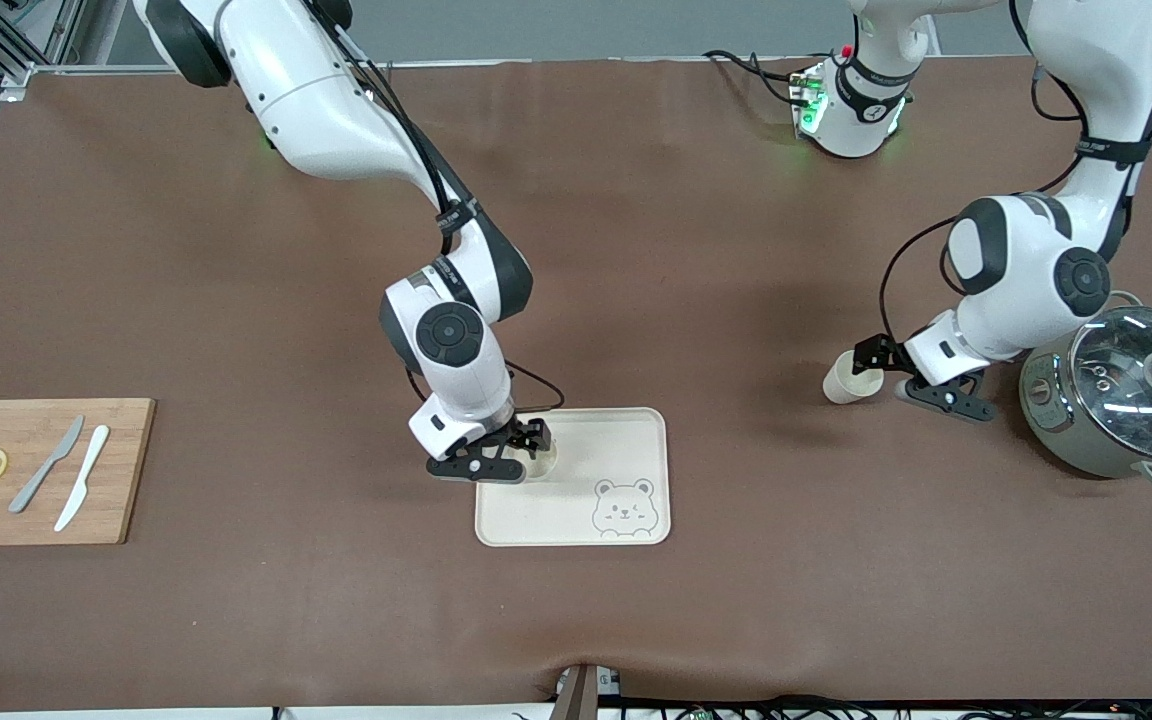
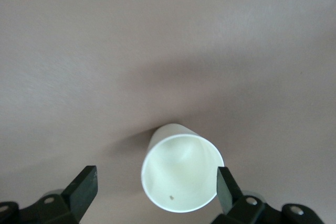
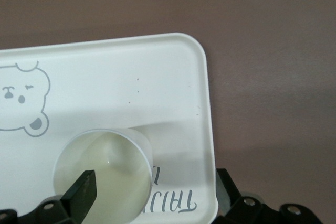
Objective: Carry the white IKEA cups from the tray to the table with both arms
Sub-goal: 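Grasp the other white cup with the right gripper while the left gripper holds, then lift the cup with the right gripper while the left gripper releases and withdraws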
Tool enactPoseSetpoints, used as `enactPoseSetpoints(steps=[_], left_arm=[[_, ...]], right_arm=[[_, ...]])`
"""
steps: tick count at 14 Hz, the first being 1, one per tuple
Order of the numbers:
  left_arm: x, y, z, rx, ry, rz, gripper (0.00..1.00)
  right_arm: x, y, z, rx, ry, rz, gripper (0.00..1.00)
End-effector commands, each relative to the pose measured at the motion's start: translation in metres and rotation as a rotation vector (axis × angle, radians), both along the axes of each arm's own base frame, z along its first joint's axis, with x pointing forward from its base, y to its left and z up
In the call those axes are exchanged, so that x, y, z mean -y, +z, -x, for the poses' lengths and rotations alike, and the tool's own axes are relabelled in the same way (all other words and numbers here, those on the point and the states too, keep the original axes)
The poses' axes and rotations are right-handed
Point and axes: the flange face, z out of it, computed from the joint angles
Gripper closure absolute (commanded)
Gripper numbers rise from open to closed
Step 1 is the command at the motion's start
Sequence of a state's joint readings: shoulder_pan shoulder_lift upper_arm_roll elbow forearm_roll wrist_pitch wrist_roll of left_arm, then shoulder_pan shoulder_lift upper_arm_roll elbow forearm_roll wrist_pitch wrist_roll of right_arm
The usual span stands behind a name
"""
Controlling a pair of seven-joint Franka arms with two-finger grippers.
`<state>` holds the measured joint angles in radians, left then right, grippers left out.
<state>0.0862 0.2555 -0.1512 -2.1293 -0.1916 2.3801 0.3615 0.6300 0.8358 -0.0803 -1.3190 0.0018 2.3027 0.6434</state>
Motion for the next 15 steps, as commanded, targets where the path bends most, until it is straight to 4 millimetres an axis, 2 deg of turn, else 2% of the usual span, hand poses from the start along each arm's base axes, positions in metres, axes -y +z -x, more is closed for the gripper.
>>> enactPoseSetpoints(steps=[1,2,4,6,8,9,10,11,13,14,15], left_arm=[[-0.021,0.039,-0.037,0.011,0.012,-0.007,0.0],[-0.023,0.055,-0.053,0.009,0.044,0.002,0.0],[-0.014,0.085,-0.084,-0.016,0.149,-0.024,0.0],[0.027,0.111,-0.106,-0.033,0.248,-0.085,0.0],[0.069,0.127,-0.113,-0.023,0.275,-0.13,0.0],[0.089,0.129,-0.11,-0.015,0.246,-0.162,0.0],[0.101,0.134,-0.107,-0.004,0.234,-0.176,0.0],[0.108,0.147,-0.105,0.012,0.23,-0.174,0.0],[0.107,0.19,-0.093,-0.039,0.228,-0.194,0.0],[0.102,0.208,-0.086,-0.098,0.228,-0.213,0.0],[0.101,0.238,-0.077,-0.1,0.228,-0.215,0.0]], right_arm=[[-0.009,-0.016,0.001,0.007,0.001,0.001,0.0],[-0.01,-0.016,0.001,0.008,0.001,-0.003,0.0],[-0.011,-0.014,0.0,0.019,-0.008,-0.016,0.0],[-0.011,-0.014,0.0,0.019,-0.009,-0.015,0.0],[-0.01,-0.013,0.0,0.021,-0.001,-0.014,0.0],[-0.01,-0.013,0.0,0.02,0.005,-0.012,0.13],[-0.01,-0.013,-0.001,0.023,0.008,-0.008,0.3],[-0.01,-0.013,0.0,0.023,0.012,-0.006,0.43],[-0.009,-0.013,-0.001,0.024,0.019,-0.002,0.68],[-0.01,-0.014,0.0,0.022,0.045,0.001,0.74],[-0.007,-0.013,-0.002,0.021,0.066,0.002,0.82]])
